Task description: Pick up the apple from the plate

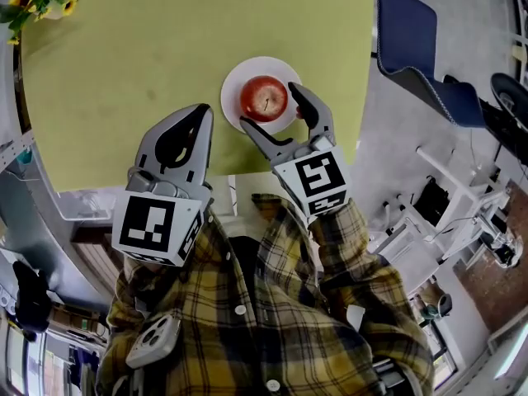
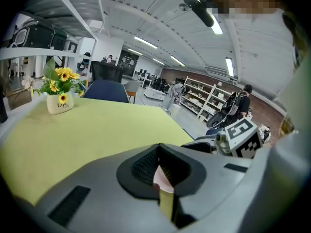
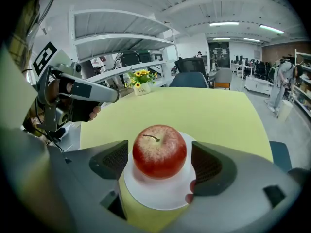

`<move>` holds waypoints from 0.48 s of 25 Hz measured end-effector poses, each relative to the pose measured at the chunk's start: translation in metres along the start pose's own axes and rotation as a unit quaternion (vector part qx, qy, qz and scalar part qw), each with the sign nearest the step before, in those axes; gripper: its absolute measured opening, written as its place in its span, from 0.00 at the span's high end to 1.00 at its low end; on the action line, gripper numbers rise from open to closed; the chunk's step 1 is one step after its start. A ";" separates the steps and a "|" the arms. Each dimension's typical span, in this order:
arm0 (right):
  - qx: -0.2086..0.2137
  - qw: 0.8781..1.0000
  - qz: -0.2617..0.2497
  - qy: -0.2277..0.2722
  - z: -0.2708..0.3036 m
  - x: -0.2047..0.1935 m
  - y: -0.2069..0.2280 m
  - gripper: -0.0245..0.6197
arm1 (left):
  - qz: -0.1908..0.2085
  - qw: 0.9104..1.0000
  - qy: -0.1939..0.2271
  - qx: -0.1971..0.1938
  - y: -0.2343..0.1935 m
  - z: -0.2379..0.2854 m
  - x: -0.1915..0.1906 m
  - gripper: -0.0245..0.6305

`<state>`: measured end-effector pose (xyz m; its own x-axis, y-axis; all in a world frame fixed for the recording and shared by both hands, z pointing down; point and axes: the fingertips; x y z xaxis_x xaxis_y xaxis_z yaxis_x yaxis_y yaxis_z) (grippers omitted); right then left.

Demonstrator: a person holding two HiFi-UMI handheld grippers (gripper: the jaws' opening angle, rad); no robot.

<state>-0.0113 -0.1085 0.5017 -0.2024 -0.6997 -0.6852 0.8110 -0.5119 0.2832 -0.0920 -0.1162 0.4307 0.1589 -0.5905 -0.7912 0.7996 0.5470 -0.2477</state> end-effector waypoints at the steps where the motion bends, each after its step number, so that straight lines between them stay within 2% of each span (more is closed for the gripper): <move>1: 0.001 1.000 0.000 -0.002 0.002 -0.001 0.000 0.37 | -0.001 1.000 -0.001 0.001 -0.002 0.001 -0.001 0.95; 12: 0.008 1.000 -0.002 -0.013 0.014 -0.008 0.003 0.37 | -0.009 1.000 -0.011 0.007 -0.012 0.005 -0.012 0.95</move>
<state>-0.0150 -0.1112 0.5179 -0.2211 -0.7103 -0.6683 0.8013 -0.5229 0.2907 -0.1008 -0.1189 0.4458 0.1567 -0.6131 -0.7743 0.8107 0.5277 -0.2537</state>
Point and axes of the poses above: the fingertips, and each gripper's own axes: z forward along the fingers, y to its right, x out of its top, and after that the axes turned 9 degrees about z, right-handed
